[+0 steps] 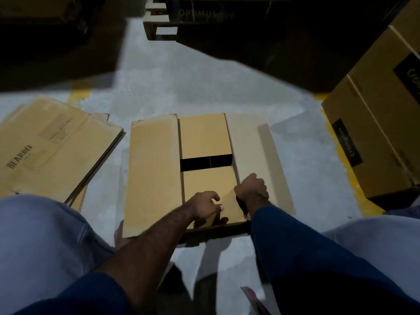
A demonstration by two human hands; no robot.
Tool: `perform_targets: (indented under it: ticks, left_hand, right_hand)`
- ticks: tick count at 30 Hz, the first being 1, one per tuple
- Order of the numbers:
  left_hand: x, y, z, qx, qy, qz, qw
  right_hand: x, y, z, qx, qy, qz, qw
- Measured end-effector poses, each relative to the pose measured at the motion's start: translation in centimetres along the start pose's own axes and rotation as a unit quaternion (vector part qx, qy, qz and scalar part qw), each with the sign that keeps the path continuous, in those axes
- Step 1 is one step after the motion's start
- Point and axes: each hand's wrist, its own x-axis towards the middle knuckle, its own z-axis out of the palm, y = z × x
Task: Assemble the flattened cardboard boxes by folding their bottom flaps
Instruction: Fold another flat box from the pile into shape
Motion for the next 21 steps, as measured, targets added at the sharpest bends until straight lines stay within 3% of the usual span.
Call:
perform_targets:
  ticks: [8, 12, 16, 21]
  left_hand:
    - [2.4, 2.0, -1.4, -0.033, 0.027, 0.028, 0.999]
    - [3.7, 2.3, -2.4, -0.024, 0.038, 0.039, 0.998]
    - [4.4, 2.8, -3.6, -0.003, 0.033, 0.05, 0.998]
    - [4.7, 2.6, -4.7, -0.004, 0.034, 0.059, 0.998]
  right_hand:
    - [2.3, -0.4, 1.3, -0.058, 0.129, -0.065, 0.988]
    - [3.6, -2.2, 0.1, -0.159, 0.082, -0.061, 0.982]
    - [5.2, -3.8, -1.1, -0.289, 0.036, -0.117, 0.95]
    - [5.3, -3.7, -0.3, -0.29, 0.04, -0.159, 0.943]
